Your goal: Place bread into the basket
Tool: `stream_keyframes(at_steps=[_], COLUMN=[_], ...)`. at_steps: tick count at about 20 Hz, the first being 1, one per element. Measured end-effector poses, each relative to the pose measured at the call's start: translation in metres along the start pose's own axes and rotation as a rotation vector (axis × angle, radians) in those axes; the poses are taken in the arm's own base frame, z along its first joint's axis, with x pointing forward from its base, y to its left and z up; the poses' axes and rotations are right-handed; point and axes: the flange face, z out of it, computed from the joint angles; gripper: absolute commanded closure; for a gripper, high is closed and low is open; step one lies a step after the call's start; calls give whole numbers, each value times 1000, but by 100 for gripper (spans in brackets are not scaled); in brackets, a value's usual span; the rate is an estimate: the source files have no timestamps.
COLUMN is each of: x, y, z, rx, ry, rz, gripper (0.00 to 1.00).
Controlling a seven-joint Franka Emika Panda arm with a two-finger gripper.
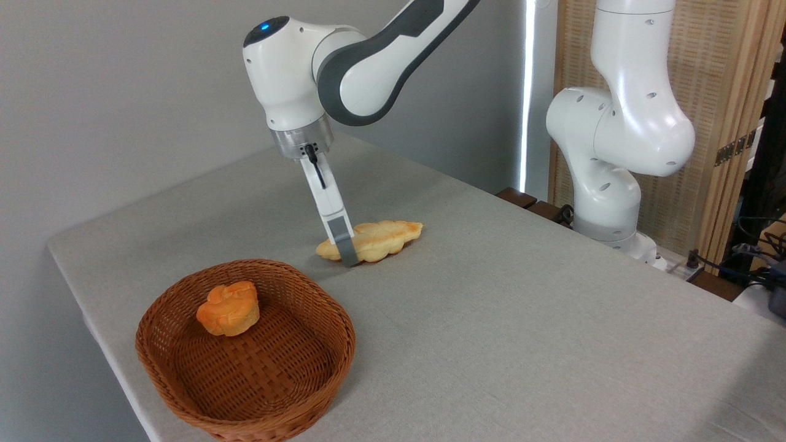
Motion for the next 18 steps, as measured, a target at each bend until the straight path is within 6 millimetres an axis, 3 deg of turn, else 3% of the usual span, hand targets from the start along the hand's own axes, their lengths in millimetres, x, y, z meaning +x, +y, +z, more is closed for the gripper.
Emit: stream_keyframes(at_steps=[10,11,12,14,18], x=[-8,-8,-8,-8,-9], y=[7,7,7,7,6], z=[5,5,5,5,5], rx=[-58,-58,-58,-57,-47], ry=[-64,-64,-64,-65,-74], rz=[-1,-1,-1,-1,4], gripper=[0,5,17,32,46])
